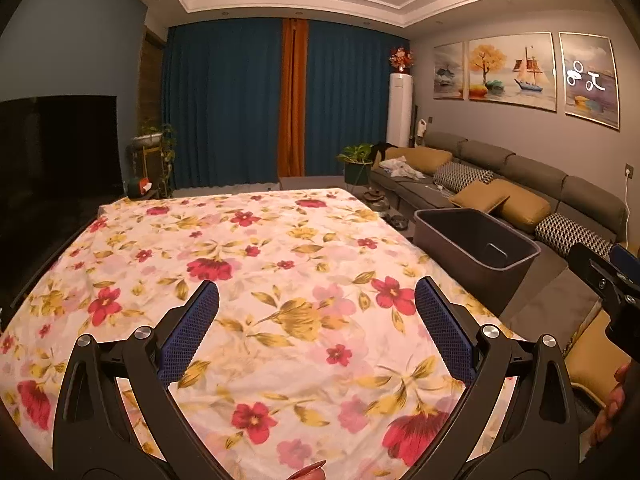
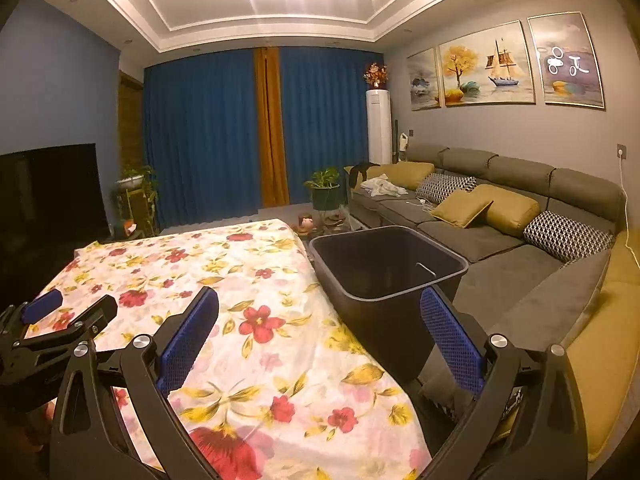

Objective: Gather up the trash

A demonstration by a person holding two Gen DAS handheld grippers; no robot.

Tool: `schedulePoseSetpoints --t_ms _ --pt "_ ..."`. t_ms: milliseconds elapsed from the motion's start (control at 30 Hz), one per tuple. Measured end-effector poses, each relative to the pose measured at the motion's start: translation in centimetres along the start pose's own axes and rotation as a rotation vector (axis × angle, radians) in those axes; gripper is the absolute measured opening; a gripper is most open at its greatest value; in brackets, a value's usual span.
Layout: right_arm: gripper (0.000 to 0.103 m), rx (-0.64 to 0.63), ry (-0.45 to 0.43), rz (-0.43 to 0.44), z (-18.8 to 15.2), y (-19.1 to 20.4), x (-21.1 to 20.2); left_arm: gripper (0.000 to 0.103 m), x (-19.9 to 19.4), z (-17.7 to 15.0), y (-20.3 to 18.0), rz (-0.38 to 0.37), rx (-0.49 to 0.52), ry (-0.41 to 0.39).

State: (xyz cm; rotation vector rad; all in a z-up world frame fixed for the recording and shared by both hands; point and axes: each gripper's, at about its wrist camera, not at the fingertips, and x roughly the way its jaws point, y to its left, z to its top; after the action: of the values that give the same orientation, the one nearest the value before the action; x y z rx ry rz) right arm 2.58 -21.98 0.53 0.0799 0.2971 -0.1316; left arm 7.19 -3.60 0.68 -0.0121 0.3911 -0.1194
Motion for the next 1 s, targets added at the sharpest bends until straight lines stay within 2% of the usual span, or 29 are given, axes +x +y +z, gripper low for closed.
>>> schedulePoseSetpoints --t_ms 367,1000 --pt "0.097 -0.030 -0.031 0.016 -0.4 1.5 -2.0 0.097 -1.9 -0.5 0.4 -0.004 0.004 -0.021" --pt "0.097 -0.033 -0.040 0.027 -0.5 2.1 -2.6 0.097 -2.7 -0.6 0.7 -0.020 -0.008 -0.027"
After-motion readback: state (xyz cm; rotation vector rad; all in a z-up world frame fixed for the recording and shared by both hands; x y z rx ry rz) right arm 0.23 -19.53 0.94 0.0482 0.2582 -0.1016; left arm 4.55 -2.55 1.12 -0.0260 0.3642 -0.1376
